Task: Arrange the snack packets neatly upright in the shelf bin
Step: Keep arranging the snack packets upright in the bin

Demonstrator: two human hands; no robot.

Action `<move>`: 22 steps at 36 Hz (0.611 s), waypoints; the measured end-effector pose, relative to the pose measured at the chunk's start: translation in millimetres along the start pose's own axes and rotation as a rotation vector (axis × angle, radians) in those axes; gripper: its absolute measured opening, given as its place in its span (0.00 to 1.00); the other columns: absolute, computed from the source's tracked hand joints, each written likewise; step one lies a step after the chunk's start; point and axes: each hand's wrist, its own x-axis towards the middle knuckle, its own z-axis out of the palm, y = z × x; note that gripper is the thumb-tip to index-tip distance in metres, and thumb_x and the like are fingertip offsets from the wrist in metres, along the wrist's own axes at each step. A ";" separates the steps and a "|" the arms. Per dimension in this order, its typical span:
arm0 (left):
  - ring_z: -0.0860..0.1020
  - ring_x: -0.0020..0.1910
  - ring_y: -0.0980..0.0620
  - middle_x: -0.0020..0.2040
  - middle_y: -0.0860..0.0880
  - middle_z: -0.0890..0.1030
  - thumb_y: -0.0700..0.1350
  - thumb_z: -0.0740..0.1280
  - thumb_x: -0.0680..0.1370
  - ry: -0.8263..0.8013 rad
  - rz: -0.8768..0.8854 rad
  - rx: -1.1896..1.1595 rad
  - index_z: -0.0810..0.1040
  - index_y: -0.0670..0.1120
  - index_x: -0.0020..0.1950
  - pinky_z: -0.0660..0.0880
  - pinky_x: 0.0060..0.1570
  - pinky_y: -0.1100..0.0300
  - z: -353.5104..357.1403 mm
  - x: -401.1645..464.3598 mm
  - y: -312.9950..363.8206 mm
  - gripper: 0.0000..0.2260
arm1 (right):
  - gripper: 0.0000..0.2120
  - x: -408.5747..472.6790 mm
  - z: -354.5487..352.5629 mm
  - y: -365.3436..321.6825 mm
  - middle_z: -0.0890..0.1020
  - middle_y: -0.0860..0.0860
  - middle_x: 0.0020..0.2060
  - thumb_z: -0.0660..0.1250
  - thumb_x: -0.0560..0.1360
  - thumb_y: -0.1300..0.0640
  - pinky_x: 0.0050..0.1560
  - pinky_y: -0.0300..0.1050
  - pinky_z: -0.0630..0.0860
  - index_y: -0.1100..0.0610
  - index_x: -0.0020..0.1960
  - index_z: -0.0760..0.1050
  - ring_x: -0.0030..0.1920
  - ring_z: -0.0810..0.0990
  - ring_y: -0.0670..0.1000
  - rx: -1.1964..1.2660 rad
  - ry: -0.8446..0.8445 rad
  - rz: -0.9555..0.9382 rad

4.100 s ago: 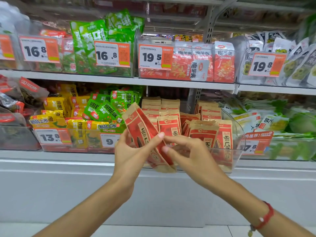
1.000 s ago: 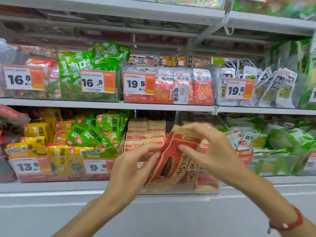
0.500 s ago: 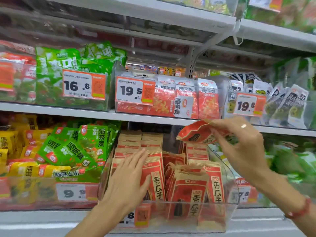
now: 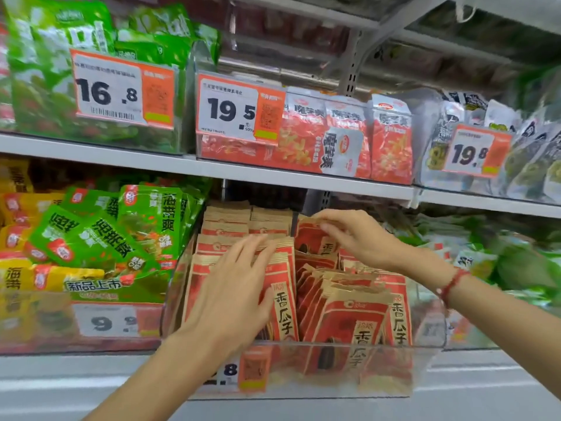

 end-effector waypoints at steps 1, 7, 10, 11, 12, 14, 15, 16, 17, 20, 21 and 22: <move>0.47 0.77 0.56 0.78 0.55 0.52 0.52 0.60 0.80 0.018 0.004 -0.001 0.50 0.53 0.79 0.46 0.73 0.62 1.1 0.2 0.0 0.30 | 0.14 4.0 -0.2 0.9 0.82 0.49 0.55 0.57 0.82 0.56 0.55 0.54 0.75 0.51 0.64 0.75 0.56 0.80 0.51 -0.016 -0.043 0.030; 0.52 0.75 0.58 0.76 0.59 0.55 0.54 0.61 0.80 0.049 0.000 -0.042 0.50 0.56 0.78 0.54 0.72 0.63 1.2 -0.8 0.8 0.30 | 0.16 27.2 2.6 -11.7 0.80 0.50 0.61 0.55 0.83 0.53 0.61 0.55 0.73 0.50 0.67 0.73 0.59 0.79 0.55 -0.187 -0.146 0.078; 0.55 0.74 0.58 0.75 0.57 0.59 0.53 0.63 0.79 0.066 0.002 -0.058 0.53 0.55 0.78 0.57 0.70 0.64 2.5 -1.9 -0.2 0.31 | 0.14 18.9 3.4 -10.3 0.84 0.48 0.51 0.56 0.82 0.55 0.56 0.54 0.75 0.43 0.61 0.75 0.49 0.82 0.52 -0.077 -0.032 0.038; 0.56 0.74 0.58 0.74 0.57 0.60 0.53 0.64 0.79 0.072 0.002 -0.064 0.53 0.54 0.78 0.58 0.69 0.64 2.6 -1.9 0.0 0.31 | 0.13 14.5 3.1 -6.0 0.84 0.48 0.48 0.56 0.82 0.55 0.55 0.56 0.76 0.41 0.58 0.76 0.48 0.82 0.52 -0.006 0.001 0.039; 0.57 0.73 0.57 0.74 0.57 0.60 0.53 0.63 0.79 0.082 0.003 -0.067 0.53 0.54 0.78 0.60 0.68 0.64 2.6 -2.0 0.3 0.31 | 0.13 10.6 3.1 -1.5 0.84 0.48 0.48 0.57 0.82 0.55 0.55 0.56 0.76 0.40 0.57 0.76 0.49 0.82 0.54 0.077 0.012 0.052; 0.56 0.73 0.58 0.74 0.57 0.58 0.54 0.62 0.79 0.101 0.006 -0.057 0.49 0.54 0.79 0.63 0.67 0.65 2.9 -1.6 0.8 0.32 | 0.13 7.7 4.1 5.1 0.82 0.48 0.55 0.56 0.82 0.58 0.61 0.54 0.75 0.45 0.59 0.76 0.56 0.80 0.52 0.214 -0.043 0.106; 0.56 0.72 0.58 0.73 0.57 0.58 0.55 0.61 0.79 0.102 0.007 -0.049 0.48 0.54 0.79 0.63 0.66 0.65 2.9 -1.4 1.3 0.32 | 0.14 9.2 4.5 6.6 0.81 0.49 0.58 0.56 0.82 0.59 0.64 0.51 0.73 0.50 0.62 0.76 0.59 0.78 0.50 0.227 -0.103 0.133; 0.56 0.72 0.58 0.73 0.57 0.57 0.55 0.61 0.79 0.098 0.008 -0.042 0.47 0.54 0.79 0.63 0.66 0.64 3.1 -1.3 1.3 0.32 | 0.14 13.1 4.8 6.6 0.79 0.50 0.61 0.55 0.83 0.60 0.65 0.46 0.71 0.54 0.64 0.75 0.62 0.76 0.49 0.196 -0.171 0.160; 0.56 0.71 0.58 0.73 0.57 0.58 0.56 0.61 0.79 0.093 0.008 -0.039 0.47 0.54 0.79 0.63 0.66 0.64 2.6 -1.3 0.9 0.32 | 0.15 18.6 5.2 5.3 0.78 0.51 0.63 0.54 0.83 0.61 0.64 0.42 0.69 0.56 0.65 0.74 0.63 0.75 0.50 0.141 -0.243 0.185; 0.57 0.70 0.58 0.72 0.56 0.58 0.56 0.61 0.79 0.082 0.008 -0.046 0.49 0.54 0.78 0.65 0.64 0.65 0.9 -2.2 -0.2 0.32 | 0.17 36.2 9.4 -3.8 0.75 0.52 0.66 0.52 0.83 0.59 0.64 0.42 0.67 0.55 0.68 0.71 0.66 0.72 0.53 -0.011 -0.446 0.239; 0.57 0.70 0.59 0.72 0.57 0.58 0.56 0.61 0.79 0.079 0.009 -0.046 0.50 0.55 0.78 0.66 0.63 0.65 0.3 -2.7 -0.5 0.32 | 0.17 39.8 11.5 -7.0 0.73 0.52 0.68 0.51 0.84 0.59 0.67 0.45 0.67 0.54 0.70 0.69 0.68 0.71 0.54 -0.062 -0.511 0.246; 0.57 0.70 0.59 0.72 0.57 0.58 0.56 0.61 0.79 0.077 0.012 -0.048 0.50 0.55 0.78 0.66 0.63 0.66 0.1 -3.0 -0.7 0.32 | 0.18 42.2 13.7 -9.7 0.71 0.52 0.70 0.50 0.84 0.58 0.69 0.48 0.65 0.53 0.72 0.67 0.70 0.69 0.54 -0.113 -0.576 0.250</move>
